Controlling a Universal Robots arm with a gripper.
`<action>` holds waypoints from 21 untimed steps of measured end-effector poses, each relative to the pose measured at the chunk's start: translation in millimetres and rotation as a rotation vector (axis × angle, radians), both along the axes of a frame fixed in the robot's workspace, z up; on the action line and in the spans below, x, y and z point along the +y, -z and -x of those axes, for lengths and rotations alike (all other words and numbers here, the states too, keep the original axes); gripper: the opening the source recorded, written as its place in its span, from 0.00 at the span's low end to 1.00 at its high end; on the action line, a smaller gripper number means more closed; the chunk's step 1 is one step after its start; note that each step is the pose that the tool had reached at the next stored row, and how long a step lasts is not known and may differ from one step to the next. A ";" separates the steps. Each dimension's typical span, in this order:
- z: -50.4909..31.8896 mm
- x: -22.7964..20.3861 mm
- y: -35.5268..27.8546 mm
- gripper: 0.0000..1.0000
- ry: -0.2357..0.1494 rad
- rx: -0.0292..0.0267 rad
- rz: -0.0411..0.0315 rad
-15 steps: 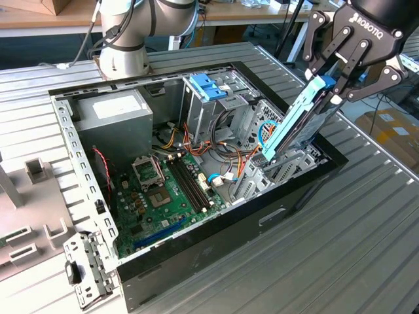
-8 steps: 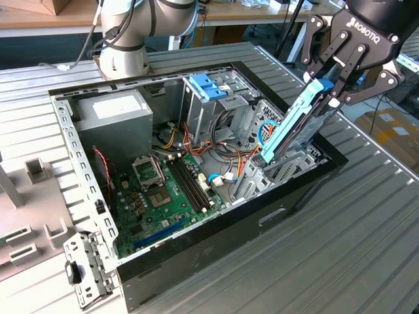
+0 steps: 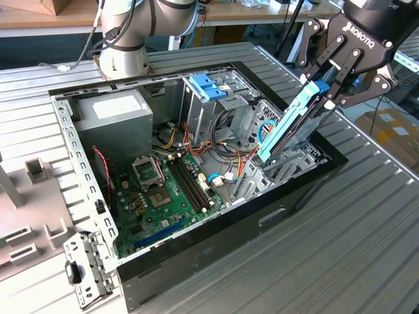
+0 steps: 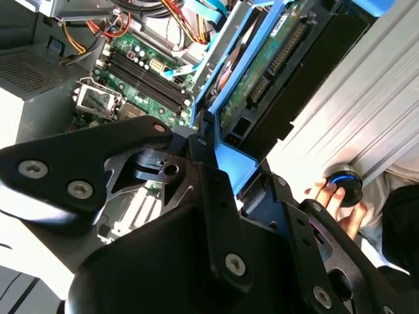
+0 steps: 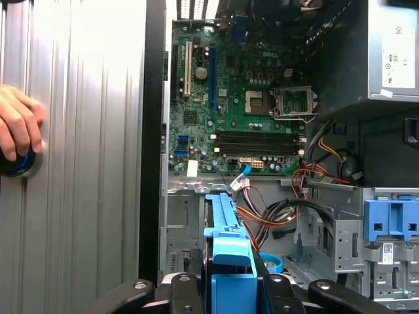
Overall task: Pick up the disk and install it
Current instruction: 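Insert the disk into the insertion slot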
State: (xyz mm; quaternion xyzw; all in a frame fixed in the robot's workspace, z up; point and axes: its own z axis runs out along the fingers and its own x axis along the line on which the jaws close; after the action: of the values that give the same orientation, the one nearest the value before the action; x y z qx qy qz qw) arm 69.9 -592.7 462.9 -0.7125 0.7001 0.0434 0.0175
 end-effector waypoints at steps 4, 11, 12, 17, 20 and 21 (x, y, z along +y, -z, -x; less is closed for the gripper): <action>0.0 0.0 3.3 0.37 0.000 0.0000 -0.0003; -0.6 0.2 9.4 0.37 -0.001 -0.0001 -0.0006; -0.6 0.4 9.6 0.37 -0.002 -0.0001 -0.0005; -1.4 0.8 13.6 0.37 -0.005 0.0000 -0.0002; -1.4 0.8 18.1 0.37 -0.005 0.0000 -0.0003; -1.4 0.8 19.4 0.37 -0.005 0.0000 -0.0003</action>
State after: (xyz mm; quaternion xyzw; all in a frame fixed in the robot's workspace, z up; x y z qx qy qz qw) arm 71.3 -591.9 443.4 -0.7143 0.6982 0.0435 0.0175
